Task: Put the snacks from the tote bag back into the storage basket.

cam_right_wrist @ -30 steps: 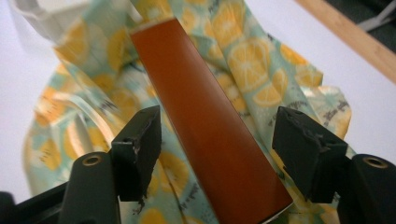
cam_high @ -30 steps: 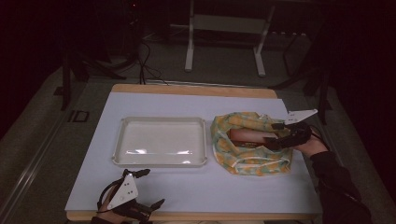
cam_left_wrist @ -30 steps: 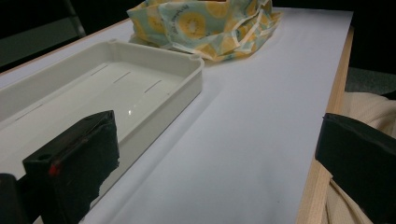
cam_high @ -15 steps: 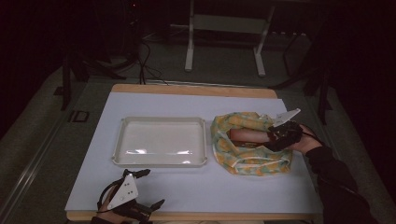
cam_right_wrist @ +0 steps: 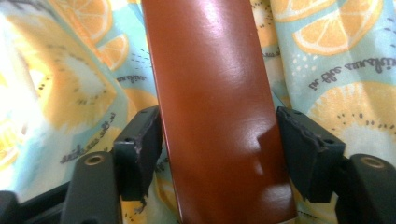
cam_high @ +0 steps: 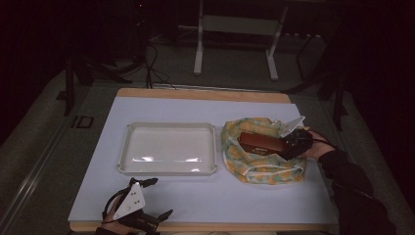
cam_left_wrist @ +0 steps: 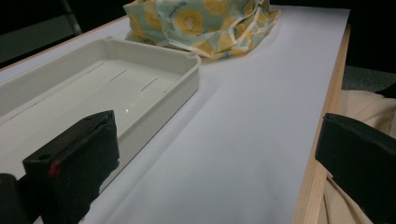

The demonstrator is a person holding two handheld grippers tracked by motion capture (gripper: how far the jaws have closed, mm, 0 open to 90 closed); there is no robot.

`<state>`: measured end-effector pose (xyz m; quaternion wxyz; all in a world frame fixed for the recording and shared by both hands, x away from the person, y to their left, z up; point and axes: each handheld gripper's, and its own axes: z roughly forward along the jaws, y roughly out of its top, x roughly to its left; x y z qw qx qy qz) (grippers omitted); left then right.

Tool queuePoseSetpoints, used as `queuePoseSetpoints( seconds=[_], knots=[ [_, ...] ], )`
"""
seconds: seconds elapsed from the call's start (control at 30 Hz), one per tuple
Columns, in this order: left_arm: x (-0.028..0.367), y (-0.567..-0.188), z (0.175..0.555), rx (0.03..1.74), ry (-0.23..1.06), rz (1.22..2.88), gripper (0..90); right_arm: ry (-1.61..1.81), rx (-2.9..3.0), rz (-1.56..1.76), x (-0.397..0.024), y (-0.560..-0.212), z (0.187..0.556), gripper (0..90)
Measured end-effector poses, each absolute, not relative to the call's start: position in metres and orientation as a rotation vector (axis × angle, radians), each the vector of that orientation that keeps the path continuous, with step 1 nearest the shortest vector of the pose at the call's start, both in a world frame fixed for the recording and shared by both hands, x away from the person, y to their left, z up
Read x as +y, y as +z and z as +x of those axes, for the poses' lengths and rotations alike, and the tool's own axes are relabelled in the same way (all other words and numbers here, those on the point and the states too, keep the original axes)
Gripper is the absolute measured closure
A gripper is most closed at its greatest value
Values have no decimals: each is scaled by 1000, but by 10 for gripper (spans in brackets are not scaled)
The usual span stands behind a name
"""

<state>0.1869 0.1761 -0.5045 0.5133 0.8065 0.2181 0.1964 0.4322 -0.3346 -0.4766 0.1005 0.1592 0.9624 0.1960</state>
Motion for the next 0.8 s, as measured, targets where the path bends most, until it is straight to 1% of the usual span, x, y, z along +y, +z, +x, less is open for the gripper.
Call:
queuePoseSetpoints(
  seconds=[0.07, 0.1, 0.8],
  knots=[
    [176, -505, 187, 525, 472, 1938, 0, 597, 2864, 452, -335, -475, 432, 410],
    [176, -505, 187, 525, 472, 1938, 0, 601, 2868, 441, -335, -474, 431, 416],
    [175, -505, 187, 519, 471, 1940, 0, 667, 2880, 419, -341, -460, 424, 427]
  ],
)
